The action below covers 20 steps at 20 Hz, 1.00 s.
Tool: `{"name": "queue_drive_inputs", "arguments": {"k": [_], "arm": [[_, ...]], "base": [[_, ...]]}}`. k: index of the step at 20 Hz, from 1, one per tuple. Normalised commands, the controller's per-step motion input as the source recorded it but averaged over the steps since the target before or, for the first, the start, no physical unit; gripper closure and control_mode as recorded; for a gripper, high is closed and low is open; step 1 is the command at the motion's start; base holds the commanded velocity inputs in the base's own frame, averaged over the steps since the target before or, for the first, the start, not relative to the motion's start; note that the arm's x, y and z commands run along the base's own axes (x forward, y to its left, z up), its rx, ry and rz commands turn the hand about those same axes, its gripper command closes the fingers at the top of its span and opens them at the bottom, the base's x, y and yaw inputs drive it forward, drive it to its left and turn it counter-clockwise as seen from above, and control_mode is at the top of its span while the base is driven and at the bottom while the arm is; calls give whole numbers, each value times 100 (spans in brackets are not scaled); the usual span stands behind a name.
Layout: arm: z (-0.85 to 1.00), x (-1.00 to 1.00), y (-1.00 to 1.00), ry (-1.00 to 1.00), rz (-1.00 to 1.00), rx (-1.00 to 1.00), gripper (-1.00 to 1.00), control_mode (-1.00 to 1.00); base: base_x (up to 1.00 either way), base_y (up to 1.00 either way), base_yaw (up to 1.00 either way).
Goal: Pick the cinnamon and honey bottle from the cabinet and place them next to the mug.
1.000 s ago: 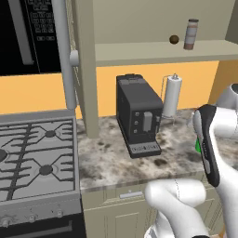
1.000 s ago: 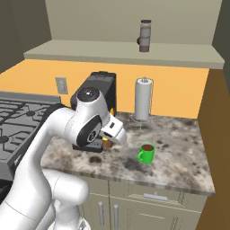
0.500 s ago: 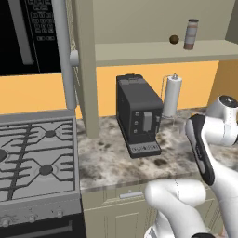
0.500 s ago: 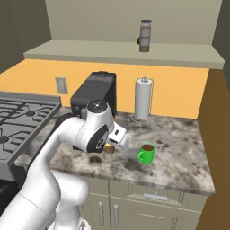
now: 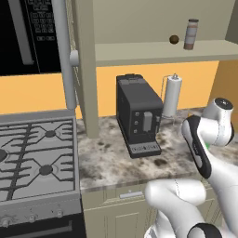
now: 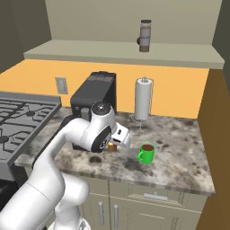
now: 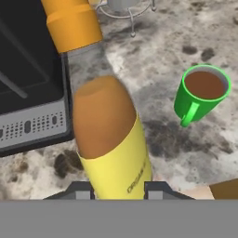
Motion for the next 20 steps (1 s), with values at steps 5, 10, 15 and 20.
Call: {"name": "queue_drive_inputs", "arguments": {"k": [5,10,15,20], "arm": [[0,13,-4,-5,0,0,100,-100],[-11,9,-1,-11,0,3,100,-100],[-20,7,-4,-7,0,6,100,-100],[-30,13,0,0,0,4,100,-100]], "base": [[0,0,0],[0,0,0],[0,0,0],[0,0,0]]}}
